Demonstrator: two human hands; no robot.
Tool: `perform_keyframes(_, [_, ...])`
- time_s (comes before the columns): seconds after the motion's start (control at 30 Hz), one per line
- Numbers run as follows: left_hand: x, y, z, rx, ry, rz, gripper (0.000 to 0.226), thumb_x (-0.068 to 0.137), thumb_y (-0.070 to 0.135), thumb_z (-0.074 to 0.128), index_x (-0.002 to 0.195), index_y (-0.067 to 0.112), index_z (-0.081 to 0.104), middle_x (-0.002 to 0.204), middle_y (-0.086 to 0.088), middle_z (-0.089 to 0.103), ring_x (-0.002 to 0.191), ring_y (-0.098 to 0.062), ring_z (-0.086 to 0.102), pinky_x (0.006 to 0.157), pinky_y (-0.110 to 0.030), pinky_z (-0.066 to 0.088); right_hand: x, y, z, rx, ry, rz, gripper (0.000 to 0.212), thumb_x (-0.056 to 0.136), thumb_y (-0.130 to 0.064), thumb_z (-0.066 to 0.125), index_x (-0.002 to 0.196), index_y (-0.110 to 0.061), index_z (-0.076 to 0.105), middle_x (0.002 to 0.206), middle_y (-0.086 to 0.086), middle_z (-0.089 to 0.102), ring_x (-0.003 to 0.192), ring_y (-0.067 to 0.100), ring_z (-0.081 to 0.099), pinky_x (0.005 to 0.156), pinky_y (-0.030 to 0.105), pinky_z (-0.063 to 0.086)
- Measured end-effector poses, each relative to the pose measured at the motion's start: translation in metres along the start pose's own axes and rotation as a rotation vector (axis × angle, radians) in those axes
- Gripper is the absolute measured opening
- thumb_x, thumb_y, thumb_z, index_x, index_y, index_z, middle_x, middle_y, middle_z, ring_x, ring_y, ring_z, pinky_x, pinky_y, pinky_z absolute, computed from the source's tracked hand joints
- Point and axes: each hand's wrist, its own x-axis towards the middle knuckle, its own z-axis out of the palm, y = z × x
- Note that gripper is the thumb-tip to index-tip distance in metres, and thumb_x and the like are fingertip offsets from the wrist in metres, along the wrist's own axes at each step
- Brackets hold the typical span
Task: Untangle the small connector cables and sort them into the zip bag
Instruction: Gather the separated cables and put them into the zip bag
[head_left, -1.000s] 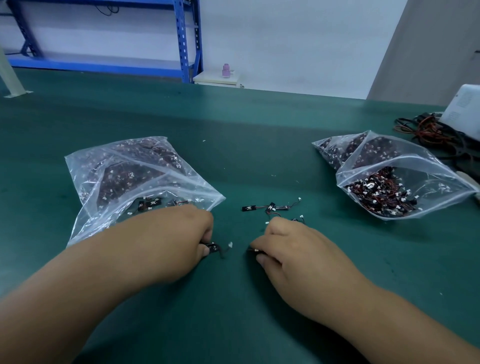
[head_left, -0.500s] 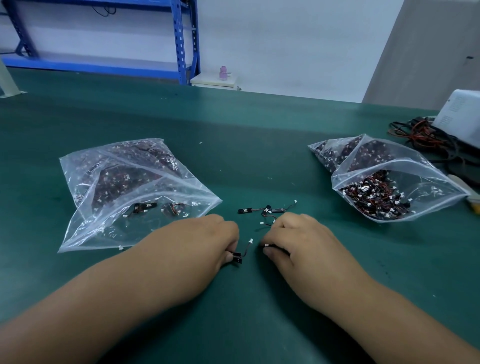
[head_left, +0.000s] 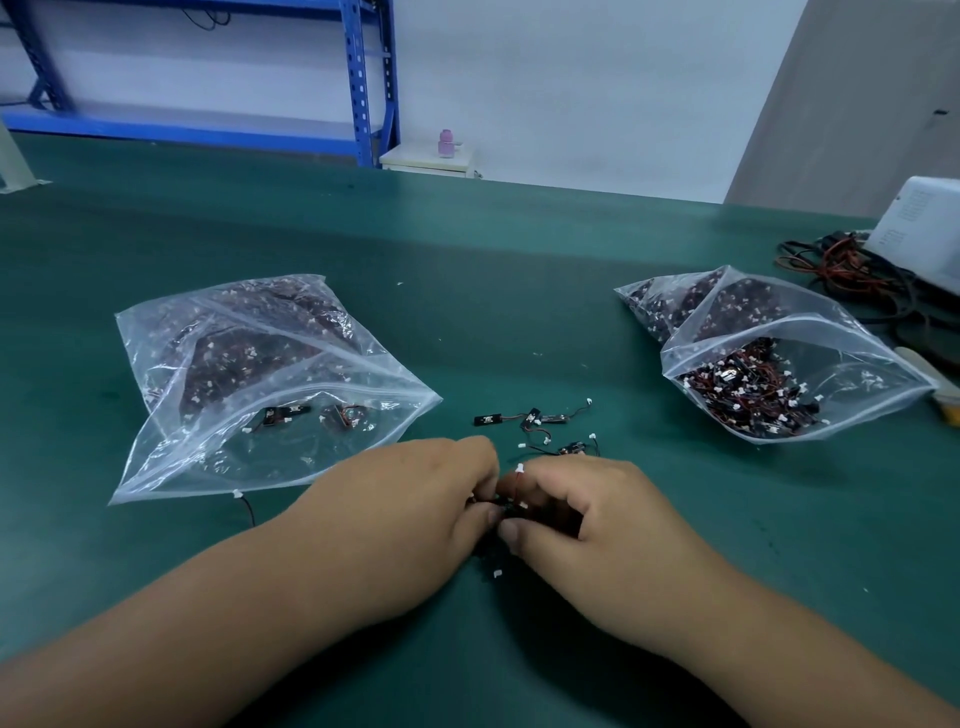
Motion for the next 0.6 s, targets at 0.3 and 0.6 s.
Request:
perform_keyframes(0.3, [0.004,-0.004,0.002,-0.073,0.039,-0.01,0.01,0.09,0.048,0.051,0.093,0.039,0.047,0.084,0.02,0.055,0.082,0.003,0.049,0.066,-0.02,0.04,0.004,0.011,0.002,0.093,0.143,0.067,0.014,0.089,-0.02,0.068,0.081,-0.03,0.064,0.067,-0.007,0.061,0.06,0.01,0.052,0.051,0.021,0.041])
perform_keyframes(0.6, [0.006,-0.008,0.001,-0.087,0.016,0.015,0.009,0.09,0.046,0.057,0.097,0.042,0.053,0.084,0.022,0.056,0.087,0.006,0.05,0.066,-0.012,0.037,0.004,0.013,-0.006,0.153,0.177,0.118,0.013,0.091,-0.02,0.067,0.081,-0.027,0.063,0.067,0.0,0.06,0.054,0.01,0.045,0.054,0.03,0.042])
